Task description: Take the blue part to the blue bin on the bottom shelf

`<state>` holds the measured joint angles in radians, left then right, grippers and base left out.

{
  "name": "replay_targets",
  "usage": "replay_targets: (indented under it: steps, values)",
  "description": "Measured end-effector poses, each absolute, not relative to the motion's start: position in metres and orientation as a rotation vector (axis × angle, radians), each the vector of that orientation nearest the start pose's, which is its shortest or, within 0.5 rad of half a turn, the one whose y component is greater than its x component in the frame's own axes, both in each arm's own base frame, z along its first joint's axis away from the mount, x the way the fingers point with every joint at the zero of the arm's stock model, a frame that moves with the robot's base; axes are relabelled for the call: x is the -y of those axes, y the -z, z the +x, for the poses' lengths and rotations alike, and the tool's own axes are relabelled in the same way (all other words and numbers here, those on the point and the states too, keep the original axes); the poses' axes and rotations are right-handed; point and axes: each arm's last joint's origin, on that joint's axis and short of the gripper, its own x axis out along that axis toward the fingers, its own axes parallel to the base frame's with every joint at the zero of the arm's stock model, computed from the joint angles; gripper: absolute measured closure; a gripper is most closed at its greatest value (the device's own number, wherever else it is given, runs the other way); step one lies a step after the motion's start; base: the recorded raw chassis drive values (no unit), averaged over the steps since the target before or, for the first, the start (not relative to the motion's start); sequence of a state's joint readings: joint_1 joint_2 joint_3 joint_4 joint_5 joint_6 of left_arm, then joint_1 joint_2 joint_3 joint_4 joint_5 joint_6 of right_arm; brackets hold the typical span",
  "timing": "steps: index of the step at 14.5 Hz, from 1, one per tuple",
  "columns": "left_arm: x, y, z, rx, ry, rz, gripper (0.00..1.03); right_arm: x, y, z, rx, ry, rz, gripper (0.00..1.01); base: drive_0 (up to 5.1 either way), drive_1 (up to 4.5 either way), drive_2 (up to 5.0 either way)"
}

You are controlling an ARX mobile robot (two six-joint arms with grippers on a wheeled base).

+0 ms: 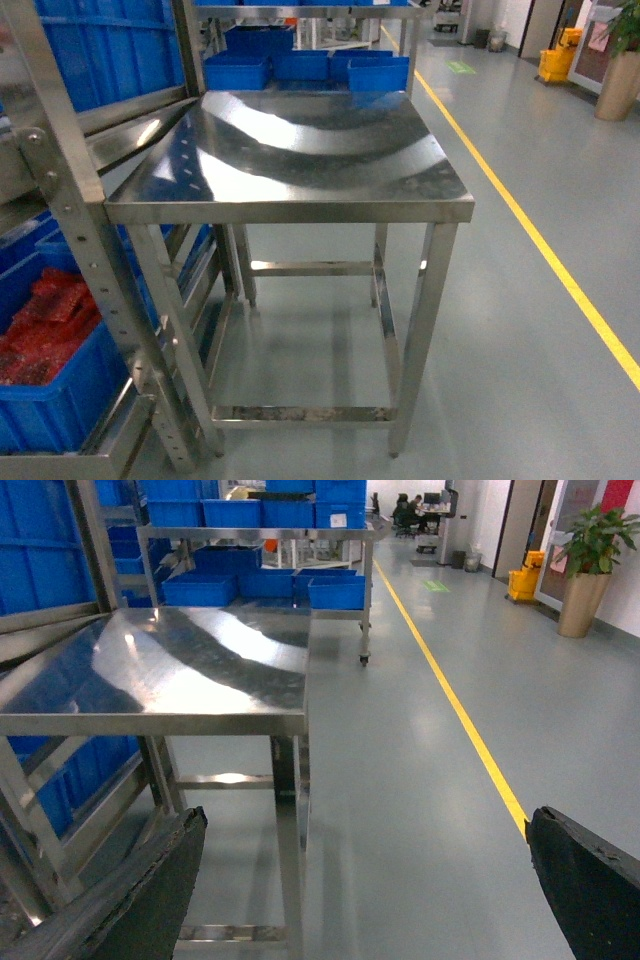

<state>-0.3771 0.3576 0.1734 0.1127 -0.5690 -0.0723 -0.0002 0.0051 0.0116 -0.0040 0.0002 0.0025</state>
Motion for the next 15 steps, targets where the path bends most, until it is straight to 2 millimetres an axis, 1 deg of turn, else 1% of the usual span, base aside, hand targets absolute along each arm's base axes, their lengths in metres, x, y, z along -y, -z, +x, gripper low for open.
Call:
replay_targets:
  steps: [15]
  values:
    - [0.0283, -0.2038, 0.114, -0.053, -0.196, -0.041, 0.6, 0.0, -0.1668, 0.0973, 0.003, 0.0, 0.002, 0.03, -5.0, 2.43, 2.4]
